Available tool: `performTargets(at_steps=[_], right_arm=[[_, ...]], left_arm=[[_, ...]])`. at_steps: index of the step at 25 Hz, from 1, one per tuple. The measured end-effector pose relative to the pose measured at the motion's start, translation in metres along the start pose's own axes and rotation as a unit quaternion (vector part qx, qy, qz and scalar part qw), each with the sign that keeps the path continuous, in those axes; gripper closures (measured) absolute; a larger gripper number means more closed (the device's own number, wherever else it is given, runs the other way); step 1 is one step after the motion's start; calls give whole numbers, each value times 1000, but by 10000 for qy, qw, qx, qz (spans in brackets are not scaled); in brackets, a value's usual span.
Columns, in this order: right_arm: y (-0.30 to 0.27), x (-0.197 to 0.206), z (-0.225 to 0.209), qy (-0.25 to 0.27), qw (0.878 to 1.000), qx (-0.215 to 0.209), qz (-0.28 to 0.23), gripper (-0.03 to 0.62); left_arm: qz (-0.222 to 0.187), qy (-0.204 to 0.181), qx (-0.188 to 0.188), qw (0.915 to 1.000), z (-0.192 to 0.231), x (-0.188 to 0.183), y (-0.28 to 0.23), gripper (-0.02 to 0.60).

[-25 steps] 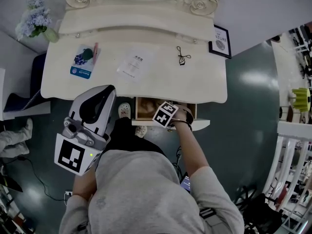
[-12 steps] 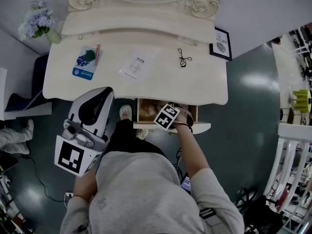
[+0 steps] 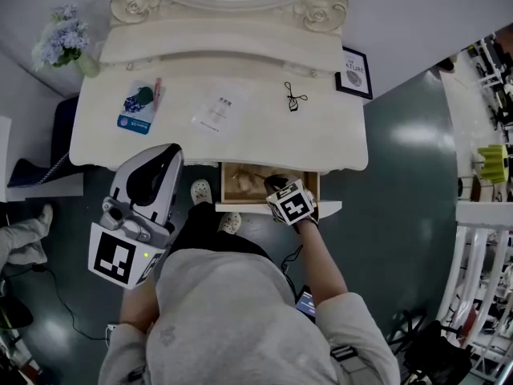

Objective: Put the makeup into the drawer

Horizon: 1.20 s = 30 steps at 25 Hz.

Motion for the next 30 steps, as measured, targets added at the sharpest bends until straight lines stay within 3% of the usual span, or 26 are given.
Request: performTargets(at_steps=[6,13,22,30], right_arm=[[45,-32,2,-578,9905,162,-1241,569],[104,-74,6,-1061,9595,260,-2597,569],[171,-116,11,-1485,9177,584,-3639,569],[219,-142,22,-1391,8932,790,-4202,569]], left_arm=[[-141,-32,30,9999,-2,-6,2,570],[-254,-86,225,9994,-1,-14,0,570],[-364,-77,457,9983,-2,-24,6,570],[-456,-84,639,9969,-1,-29,10,571]])
Point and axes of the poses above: the fingertips, and each gripper's own axes: y backward along the fingers, z to its left, x out of its underside, the point moved 4 cm from there along y, backward along the fingers, and after that the axes turned 9 degrees about x, right-handed, at the moved point
